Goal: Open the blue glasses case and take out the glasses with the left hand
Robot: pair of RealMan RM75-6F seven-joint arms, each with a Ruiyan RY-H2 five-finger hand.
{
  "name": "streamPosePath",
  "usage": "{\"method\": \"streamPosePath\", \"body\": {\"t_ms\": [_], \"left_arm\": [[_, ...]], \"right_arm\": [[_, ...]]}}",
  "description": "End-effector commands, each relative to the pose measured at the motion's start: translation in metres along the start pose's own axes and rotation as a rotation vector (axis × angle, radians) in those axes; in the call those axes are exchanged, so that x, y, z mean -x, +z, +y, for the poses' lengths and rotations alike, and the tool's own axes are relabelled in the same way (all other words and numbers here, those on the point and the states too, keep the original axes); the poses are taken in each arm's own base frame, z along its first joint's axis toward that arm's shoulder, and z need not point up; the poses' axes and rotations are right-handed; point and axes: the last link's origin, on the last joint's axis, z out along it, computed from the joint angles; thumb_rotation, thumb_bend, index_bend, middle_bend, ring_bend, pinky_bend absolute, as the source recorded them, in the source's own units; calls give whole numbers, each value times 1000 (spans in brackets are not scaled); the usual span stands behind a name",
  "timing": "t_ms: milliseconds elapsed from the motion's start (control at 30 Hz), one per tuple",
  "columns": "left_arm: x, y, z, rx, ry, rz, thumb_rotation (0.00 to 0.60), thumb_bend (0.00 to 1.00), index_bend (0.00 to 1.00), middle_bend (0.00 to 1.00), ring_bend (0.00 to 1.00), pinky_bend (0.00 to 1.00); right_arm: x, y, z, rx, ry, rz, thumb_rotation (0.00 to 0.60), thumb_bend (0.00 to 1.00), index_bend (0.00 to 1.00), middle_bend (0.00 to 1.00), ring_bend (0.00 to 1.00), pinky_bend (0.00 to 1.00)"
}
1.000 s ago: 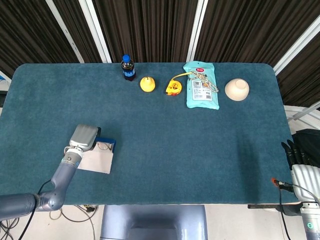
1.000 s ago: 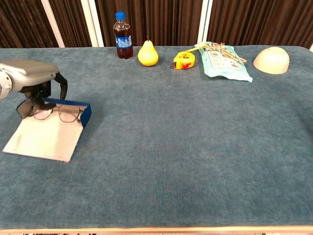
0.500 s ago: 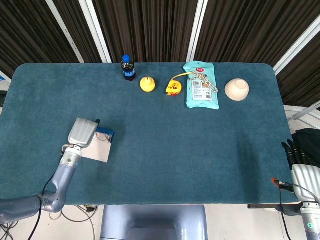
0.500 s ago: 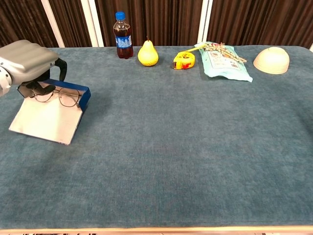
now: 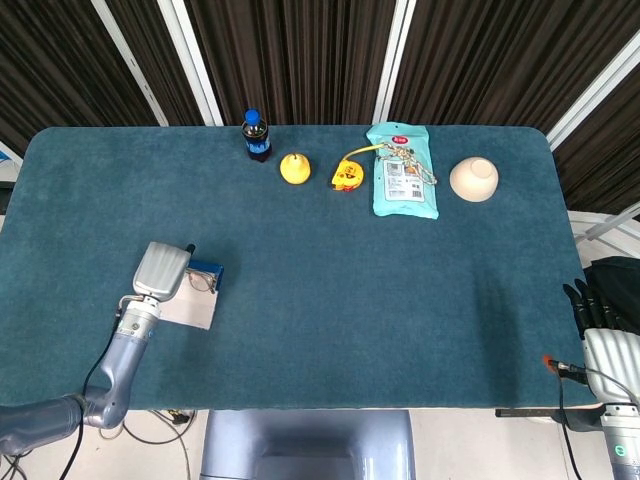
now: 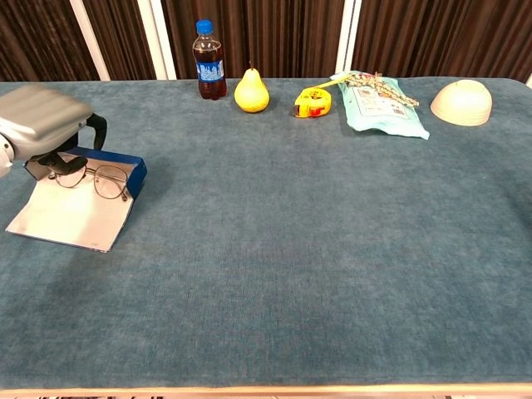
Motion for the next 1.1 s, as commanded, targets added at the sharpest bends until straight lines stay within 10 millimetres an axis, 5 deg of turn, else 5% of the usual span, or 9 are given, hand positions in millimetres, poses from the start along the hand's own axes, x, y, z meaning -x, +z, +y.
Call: {"method": "streamPosePath", "body": {"t_ms": [33, 1100], "left_arm": [[-1, 0, -1, -2, 7, 10, 600, 428, 575, 994, 886, 968], [2, -1, 0, -69, -53, 73, 600, 441, 593, 1000, 895, 978]], "right_arm": [[0, 0, 0, 0, 1, 0, 600, 174, 0, 0, 0, 215], [-1, 0, -1, 0, 7, 7, 600, 174, 0, 0, 0, 214]]}}
